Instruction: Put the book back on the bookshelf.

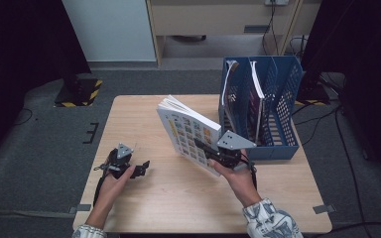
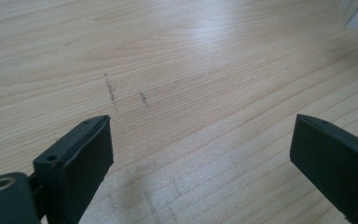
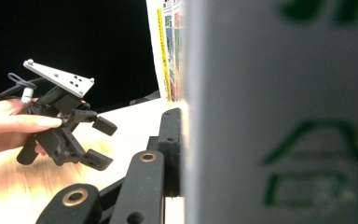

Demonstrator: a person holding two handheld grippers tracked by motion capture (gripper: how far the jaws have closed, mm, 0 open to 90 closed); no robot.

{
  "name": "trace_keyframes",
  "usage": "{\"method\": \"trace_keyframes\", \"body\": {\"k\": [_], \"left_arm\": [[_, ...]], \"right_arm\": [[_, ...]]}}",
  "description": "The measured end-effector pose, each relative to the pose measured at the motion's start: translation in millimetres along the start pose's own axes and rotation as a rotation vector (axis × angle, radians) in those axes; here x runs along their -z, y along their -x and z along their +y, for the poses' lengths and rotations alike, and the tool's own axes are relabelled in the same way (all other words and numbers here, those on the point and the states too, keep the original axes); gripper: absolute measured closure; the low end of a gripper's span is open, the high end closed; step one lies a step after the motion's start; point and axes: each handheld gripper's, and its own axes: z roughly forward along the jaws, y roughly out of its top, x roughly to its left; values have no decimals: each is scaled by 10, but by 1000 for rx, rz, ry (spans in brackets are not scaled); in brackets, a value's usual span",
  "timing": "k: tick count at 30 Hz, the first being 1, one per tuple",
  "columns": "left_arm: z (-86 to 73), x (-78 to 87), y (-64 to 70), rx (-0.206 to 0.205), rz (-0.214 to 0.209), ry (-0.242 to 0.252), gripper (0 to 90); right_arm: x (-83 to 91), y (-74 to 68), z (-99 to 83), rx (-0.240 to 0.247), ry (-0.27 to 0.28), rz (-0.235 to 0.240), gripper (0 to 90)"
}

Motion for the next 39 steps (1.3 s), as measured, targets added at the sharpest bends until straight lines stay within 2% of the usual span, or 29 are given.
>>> {"method": "trace_keyframes", "body": {"k": [11,39], "left_arm": [[-16,-20,-8,7,15,-21,55],[-60,-85,0,1,35,-60,54]], "right_arm": [[63,11,20,-5,9,-5,740],[369,68,-44,-15,7,-27,740]]}}
